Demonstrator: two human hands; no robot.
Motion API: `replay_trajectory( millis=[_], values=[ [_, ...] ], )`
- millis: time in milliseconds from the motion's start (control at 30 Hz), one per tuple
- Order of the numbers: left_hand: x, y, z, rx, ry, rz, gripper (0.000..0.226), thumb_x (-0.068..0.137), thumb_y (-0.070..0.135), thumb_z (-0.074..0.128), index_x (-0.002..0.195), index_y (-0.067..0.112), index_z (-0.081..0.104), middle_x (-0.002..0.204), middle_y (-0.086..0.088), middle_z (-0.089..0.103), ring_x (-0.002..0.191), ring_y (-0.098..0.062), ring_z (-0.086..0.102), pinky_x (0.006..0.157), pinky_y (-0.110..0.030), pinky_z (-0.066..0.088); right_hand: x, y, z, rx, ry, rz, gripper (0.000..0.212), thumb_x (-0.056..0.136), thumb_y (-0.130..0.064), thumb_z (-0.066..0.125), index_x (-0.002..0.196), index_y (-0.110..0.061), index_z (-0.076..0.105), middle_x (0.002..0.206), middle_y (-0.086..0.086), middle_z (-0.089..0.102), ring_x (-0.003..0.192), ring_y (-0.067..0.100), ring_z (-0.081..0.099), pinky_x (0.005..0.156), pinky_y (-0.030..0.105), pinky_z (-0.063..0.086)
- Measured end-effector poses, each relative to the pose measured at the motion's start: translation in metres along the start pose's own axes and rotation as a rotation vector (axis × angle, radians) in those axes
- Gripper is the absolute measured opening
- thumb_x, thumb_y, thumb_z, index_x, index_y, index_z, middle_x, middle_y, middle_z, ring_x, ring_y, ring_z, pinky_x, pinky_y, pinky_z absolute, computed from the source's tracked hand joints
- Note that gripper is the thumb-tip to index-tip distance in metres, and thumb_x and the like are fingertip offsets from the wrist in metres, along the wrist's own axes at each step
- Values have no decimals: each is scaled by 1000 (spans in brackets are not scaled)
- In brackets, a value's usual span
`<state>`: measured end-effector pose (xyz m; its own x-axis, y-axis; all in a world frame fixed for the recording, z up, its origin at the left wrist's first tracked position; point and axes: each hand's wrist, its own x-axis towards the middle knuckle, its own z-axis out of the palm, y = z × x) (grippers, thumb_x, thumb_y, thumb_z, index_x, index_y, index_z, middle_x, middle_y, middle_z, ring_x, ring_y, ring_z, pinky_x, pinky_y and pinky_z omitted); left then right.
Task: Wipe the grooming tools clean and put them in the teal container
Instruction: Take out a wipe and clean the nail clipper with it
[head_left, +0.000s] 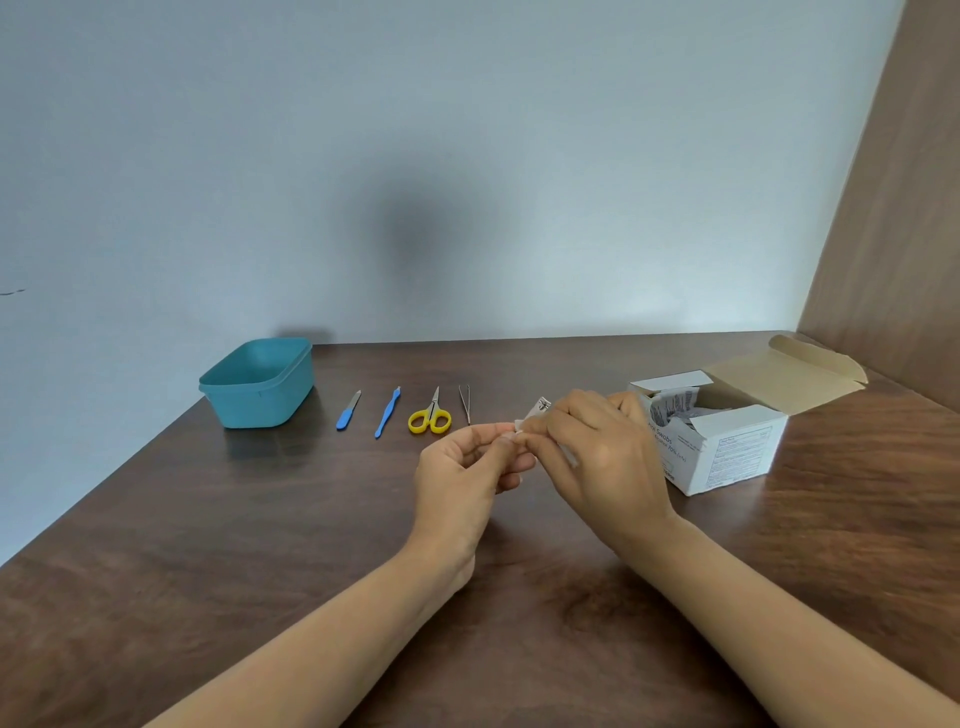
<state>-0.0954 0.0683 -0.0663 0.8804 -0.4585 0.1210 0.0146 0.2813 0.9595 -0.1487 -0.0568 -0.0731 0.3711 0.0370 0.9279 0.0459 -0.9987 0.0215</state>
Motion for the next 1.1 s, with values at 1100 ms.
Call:
replay_trajectory(
  millis=[1100],
  values=[
    [26, 56, -60, -394, 130, -132, 8, 87, -4, 61, 92, 0, 67, 72, -9, 74, 64, -11, 70, 58, -16, 56, 6, -20, 18, 892, -81, 1103, 9, 82, -16, 72, 74, -15, 69, 61, -3, 56, 55, 3, 44, 56, 18, 35]
  ],
)
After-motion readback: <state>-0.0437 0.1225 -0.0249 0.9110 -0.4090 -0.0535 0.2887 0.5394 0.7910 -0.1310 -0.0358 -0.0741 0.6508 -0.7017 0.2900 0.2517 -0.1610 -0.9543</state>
